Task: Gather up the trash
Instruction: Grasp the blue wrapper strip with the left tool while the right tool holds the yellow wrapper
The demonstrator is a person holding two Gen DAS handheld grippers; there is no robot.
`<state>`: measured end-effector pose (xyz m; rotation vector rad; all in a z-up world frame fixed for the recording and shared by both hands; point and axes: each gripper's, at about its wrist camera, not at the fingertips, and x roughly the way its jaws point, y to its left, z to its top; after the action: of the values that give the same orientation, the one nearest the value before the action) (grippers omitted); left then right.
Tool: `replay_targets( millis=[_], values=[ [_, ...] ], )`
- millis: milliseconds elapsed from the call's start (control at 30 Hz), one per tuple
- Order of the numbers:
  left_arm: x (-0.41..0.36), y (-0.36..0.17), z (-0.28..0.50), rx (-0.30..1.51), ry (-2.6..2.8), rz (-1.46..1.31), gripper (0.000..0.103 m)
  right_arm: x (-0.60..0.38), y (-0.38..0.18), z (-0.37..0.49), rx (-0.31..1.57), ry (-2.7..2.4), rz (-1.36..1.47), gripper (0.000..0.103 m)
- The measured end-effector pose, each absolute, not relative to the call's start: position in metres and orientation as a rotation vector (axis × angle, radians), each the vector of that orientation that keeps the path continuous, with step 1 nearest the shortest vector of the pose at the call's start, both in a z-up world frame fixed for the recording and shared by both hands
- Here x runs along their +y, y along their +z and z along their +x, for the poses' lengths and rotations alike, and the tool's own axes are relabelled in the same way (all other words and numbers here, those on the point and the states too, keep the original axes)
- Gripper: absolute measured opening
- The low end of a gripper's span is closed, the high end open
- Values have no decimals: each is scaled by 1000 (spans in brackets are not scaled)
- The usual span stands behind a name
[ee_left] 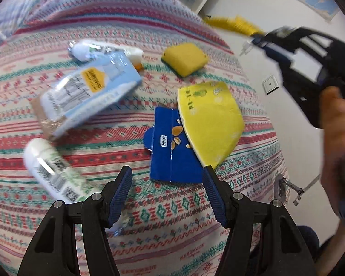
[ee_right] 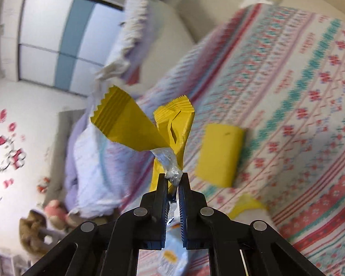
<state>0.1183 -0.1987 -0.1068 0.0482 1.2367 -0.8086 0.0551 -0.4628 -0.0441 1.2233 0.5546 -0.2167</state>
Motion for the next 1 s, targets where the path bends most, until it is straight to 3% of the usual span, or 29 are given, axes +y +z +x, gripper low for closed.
replay_targets(
  millis=[133, 200, 233, 267, 633, 1000],
  values=[
    [-221, -115, 118, 1225, -792, 88, 66, -462, -44, 43, 561, -204, 1208, 8],
    [-228, -115, 115, 1219, -800, 81, 58, -464, -48, 38, 575, -206, 1213, 8],
    [-231, -115, 114, 1218, -801, 72, 25, -466, -52, 36, 583, -205, 1223, 8],
    [-233, -118, 113, 1235, -807, 74, 5, -467, -54, 33, 584, -205, 1233, 8],
    [-220, -81, 91, 1119, -830, 114, 0, -474, -43, 24, 548, -221, 1234, 8],
    [-160, -36, 97, 1055, -810, 56, 0, -469, -42, 24, 562, -239, 1198, 8]
  ],
)
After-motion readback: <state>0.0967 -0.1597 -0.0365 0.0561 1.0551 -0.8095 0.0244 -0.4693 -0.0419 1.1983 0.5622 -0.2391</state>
